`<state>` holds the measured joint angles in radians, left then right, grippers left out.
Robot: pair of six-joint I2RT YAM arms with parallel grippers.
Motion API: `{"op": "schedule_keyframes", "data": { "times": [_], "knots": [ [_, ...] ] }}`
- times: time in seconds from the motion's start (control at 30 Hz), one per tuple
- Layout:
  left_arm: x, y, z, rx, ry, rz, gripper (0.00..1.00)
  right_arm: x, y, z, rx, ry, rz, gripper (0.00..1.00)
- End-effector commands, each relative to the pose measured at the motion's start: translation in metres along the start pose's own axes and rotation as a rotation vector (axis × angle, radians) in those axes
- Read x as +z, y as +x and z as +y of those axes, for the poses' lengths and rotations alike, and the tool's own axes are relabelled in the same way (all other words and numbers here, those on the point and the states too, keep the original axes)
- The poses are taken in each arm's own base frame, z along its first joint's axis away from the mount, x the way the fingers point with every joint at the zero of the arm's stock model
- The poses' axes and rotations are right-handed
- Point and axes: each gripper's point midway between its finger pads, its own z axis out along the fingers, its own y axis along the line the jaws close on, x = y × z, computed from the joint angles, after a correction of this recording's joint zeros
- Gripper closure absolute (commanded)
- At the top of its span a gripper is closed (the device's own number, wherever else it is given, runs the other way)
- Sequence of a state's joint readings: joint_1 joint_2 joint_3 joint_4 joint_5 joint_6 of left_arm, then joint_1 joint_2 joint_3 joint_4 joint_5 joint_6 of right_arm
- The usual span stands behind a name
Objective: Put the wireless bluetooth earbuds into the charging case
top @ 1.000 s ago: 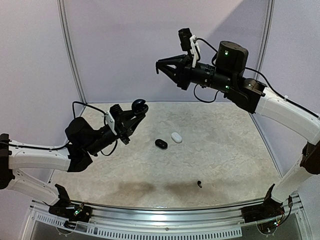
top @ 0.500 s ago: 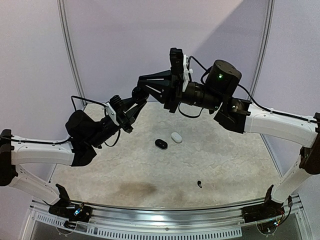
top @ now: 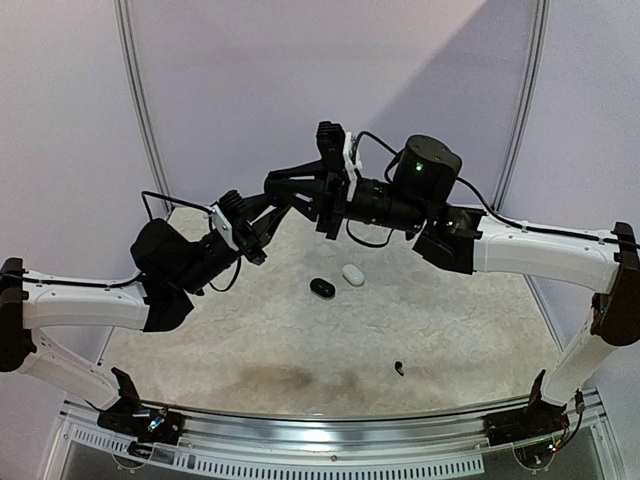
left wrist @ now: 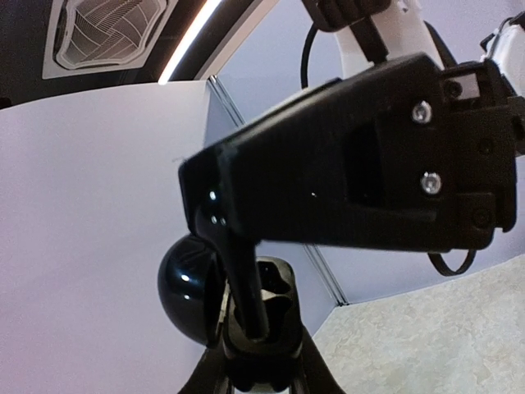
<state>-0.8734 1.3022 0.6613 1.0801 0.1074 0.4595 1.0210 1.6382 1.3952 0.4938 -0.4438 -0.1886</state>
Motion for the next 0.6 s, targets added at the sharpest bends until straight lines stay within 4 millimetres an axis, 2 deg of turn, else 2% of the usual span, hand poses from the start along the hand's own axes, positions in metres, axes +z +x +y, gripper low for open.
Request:
{"op": "schedule_keyframes", "data": {
  "times": [0.0,0.2,0.33,0.47,0.57],
  "knots": [
    [0.0,-0.008,0.004,-0.041,0.038,-0.036,1.0,-0.004,-0.001,0.007,-0.063,-0.047,0.064,1.0],
    [-0.008,-0.003,-0.013,-0.204,0.221,-0.027,1.0,-0.021,-0.013,0.034,-0.147,-0.248,0.216,1.0],
    [-0.013,-0.003,-0.027,-0.286,0.345,-0.023,1.0,-0.029,-0.029,0.049,-0.146,-0.362,0.217,1.0],
    [-0.017,-0.006,-0.04,-0.344,0.457,-0.024,1.0,-0.037,-0.029,0.057,-0.137,-0.444,0.258,1.0],
    [-0.02,-0.008,-0.053,-0.375,0.571,-0.027,1.0,-0.042,-0.019,0.066,-0.158,-0.517,0.296,1.0]
  ]
}}
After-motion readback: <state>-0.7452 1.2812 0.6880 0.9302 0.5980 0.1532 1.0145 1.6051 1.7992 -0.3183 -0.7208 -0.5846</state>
